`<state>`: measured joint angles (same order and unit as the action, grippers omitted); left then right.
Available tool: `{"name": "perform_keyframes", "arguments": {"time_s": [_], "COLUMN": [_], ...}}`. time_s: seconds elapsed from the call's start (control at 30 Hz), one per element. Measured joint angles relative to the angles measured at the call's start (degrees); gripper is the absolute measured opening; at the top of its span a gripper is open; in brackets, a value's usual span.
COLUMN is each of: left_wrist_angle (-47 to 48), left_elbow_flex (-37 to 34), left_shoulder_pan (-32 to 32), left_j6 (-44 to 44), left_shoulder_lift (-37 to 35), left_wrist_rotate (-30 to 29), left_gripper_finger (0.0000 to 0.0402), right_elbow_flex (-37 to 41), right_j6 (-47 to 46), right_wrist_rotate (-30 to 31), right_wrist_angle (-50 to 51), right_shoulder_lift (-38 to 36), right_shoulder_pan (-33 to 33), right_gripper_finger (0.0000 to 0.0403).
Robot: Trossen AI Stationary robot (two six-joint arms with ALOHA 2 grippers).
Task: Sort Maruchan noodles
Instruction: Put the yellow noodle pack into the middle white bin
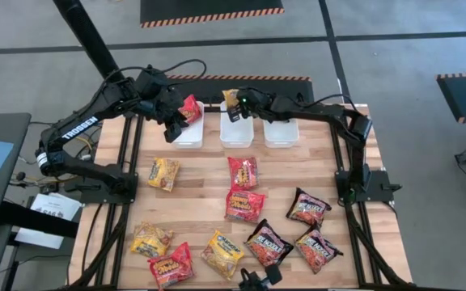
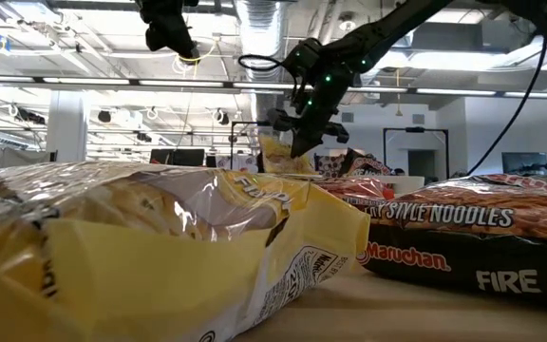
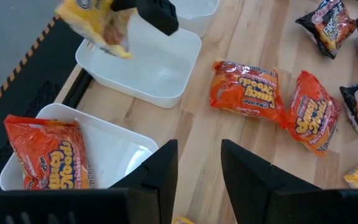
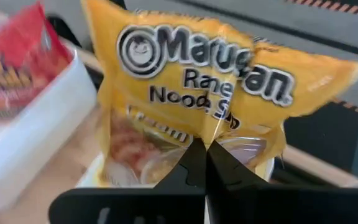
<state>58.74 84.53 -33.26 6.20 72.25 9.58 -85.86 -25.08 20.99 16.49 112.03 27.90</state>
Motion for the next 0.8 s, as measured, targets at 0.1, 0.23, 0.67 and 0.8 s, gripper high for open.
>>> {"name": "perform_keyframes", "arguments": {"time_s": [0.1, 0.23, 0.67, 0.8], "left_wrist_angle": [0.0, 0.0, 0.0, 0.4], "left_elbow_flex": [0.0, 0.0, 0.0, 0.0], "left_shoulder_pan": [0.0, 0.0, 0.0, 0.0], "left_j6": [0.0, 0.0, 1.0, 1.1], "left_shoulder_lift": [0.0, 0.0, 0.0, 0.0], "left_wrist_rotate": [0.0, 0.0, -0.2, -0.2], "left_gripper_finger": [0.0107, 0.0107, 0.0107, 0.0107], "right_elbow_flex": [0.0, 0.1, 0.0, 0.0], "right_j6": [-0.1, -0.3, -0.4, -0.4], "right_wrist_rotate": [-0.2, -0.3, -1.5, -1.5], "right_wrist_angle": [0.0, 0.3, -0.4, -0.3], "right_shoulder_lift": [0.0, 1.0, 0.9, 0.8], "right_shoulder_pan": [0.1, -0.2, 0.4, 0.4], "right_gripper_finger": [0.0008, 0.0009, 0.0068, 0.0086]}}
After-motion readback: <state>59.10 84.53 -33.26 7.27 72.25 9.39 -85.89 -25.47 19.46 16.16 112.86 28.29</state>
